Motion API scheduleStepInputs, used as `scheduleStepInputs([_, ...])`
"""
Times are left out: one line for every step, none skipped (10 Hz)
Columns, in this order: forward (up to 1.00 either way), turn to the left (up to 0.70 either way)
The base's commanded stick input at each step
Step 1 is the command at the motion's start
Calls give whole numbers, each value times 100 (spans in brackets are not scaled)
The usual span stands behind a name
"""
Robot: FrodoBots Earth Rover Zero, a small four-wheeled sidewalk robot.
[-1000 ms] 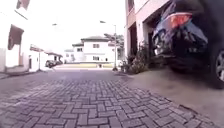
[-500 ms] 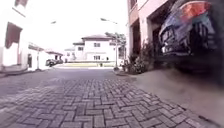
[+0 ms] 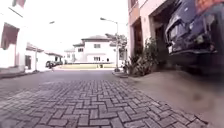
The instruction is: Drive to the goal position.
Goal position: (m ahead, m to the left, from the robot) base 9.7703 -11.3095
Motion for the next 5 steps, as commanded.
scheduleStepInputs([70,0])
scheduleStepInputs([70,0])
scheduleStepInputs([70,0])
scheduleStepInputs([70,0])
scheduleStepInputs([70,0])
